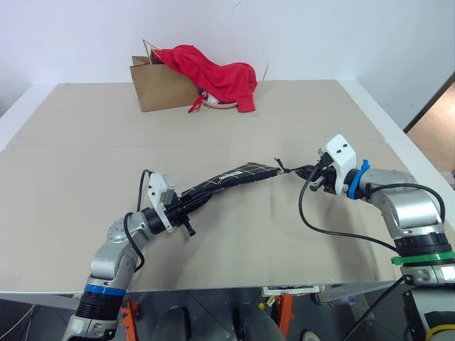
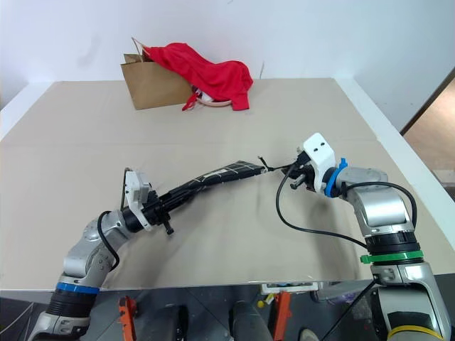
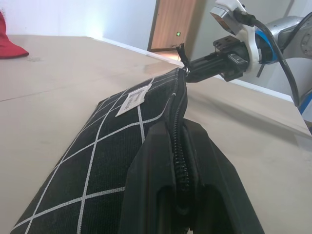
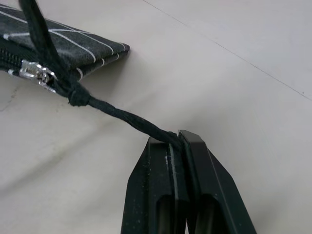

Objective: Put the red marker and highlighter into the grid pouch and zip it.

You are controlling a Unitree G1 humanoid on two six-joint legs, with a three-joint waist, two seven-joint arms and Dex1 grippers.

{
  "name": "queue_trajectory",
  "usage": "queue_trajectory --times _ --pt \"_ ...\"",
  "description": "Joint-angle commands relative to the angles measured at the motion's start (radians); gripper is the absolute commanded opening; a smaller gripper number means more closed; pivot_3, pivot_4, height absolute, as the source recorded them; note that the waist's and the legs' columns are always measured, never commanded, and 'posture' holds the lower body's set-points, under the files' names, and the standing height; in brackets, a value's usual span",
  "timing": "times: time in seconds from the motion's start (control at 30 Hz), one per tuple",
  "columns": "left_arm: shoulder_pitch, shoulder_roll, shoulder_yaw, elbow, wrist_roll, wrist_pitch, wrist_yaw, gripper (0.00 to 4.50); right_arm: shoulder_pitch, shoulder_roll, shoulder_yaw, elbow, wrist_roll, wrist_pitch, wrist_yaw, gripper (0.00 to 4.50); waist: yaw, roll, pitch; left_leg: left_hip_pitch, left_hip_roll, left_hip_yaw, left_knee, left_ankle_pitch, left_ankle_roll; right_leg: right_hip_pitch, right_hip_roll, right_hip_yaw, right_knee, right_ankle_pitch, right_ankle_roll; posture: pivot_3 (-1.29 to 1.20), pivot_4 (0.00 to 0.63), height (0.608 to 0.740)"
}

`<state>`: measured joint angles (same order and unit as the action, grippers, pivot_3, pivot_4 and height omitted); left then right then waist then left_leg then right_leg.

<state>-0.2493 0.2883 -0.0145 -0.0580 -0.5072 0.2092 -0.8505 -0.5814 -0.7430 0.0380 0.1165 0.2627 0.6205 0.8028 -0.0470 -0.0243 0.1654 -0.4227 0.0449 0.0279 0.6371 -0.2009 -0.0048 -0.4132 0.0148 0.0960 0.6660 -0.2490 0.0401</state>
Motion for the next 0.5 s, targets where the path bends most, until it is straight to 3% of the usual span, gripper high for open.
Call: queue_trajectory --times 0.03,0.1,0.2,0.37,0.5 --pt "-0.017 -0.002 0.030 -0.023 -0.007 -0.009 0.026 0.00 0.046 0.007 -0.013 -0.121 0.061 0.024 0.063 2.04 0.000 0.000 0.000 0.000 0.000 0.000 0.000 0.000 0.000 0.000 0.000 0.000 0.000 0.000 0.000 0.00 0.150 0.740" --pt "-0.018 0.004 0.021 -0.022 -0.001 -0.019 0.009 0.00 0.086 -0.016 -0.037 -0.153 0.090 0.035 0.104 3.06 0.001 0.000 0.000 0.000 0.000 0.000 0.000 0.000 0.000 0.000 0.000 0.000 0.000 0.000 0.000 0.00 0.150 0.740" --pt "-0.019 0.015 -0.002 -0.011 0.020 -0.054 -0.032 0.00 0.167 -0.091 -0.114 -0.203 0.179 0.081 0.210 4.09 0.006 0.000 0.000 0.000 -0.001 0.000 0.000 0.000 0.000 0.000 -0.001 0.000 0.000 0.000 0.001 0.00 0.150 0.740" --pt "-0.062 0.023 -0.049 0.048 0.043 -0.137 -0.161 0.00 0.345 -0.226 -0.327 -0.209 0.238 0.025 0.317 4.09 0.014 0.000 0.000 0.000 -0.004 0.000 0.000 0.000 0.000 0.001 -0.004 0.000 -0.001 -0.001 0.002 0.00 0.150 0.740" --pt "-0.114 0.022 -0.083 0.153 0.064 -0.235 -0.293 0.00 0.467 -0.247 -0.460 -0.255 0.267 -0.002 0.333 4.09 0.018 0.000 0.000 0.001 -0.005 0.000 0.001 0.000 0.000 0.002 -0.004 0.000 -0.001 -0.003 0.005 0.00 0.150 0.740"
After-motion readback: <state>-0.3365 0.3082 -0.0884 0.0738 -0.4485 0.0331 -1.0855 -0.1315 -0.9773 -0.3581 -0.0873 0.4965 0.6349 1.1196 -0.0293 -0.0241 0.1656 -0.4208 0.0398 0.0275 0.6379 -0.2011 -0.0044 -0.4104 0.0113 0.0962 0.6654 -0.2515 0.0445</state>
